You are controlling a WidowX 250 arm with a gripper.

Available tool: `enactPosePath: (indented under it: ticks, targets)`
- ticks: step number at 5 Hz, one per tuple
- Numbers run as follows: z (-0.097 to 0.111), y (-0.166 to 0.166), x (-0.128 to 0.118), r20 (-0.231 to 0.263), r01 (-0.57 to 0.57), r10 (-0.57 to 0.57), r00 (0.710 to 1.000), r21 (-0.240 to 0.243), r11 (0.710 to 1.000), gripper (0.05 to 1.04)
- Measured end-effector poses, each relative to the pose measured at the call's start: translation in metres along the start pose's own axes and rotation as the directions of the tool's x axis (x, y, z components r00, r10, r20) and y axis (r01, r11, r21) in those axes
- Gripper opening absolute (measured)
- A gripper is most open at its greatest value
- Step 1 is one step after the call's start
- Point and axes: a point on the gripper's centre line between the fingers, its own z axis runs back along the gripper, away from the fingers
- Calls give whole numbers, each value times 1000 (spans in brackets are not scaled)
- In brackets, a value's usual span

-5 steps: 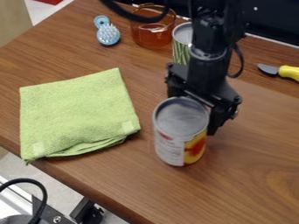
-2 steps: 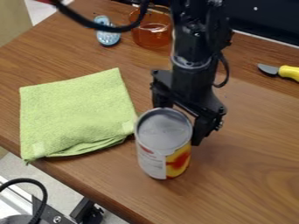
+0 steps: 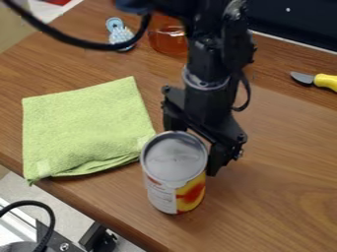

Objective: Moved the can on the bottom right of the table

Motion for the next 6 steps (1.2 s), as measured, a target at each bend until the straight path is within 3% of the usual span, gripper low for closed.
enactPosePath:
  ticks: [2, 4, 5, 6]
  targets:
    - [5, 7, 5, 29, -65, 66, 997, -15, 998, 997]
    - [16, 13, 37, 145, -169, 173, 974, -36, 985, 997]
    - [17, 23, 46, 200, -246, 248, 948, -35, 969, 997]
    - [23, 40, 52, 182, -283, 282, 942, -18, 959, 997]
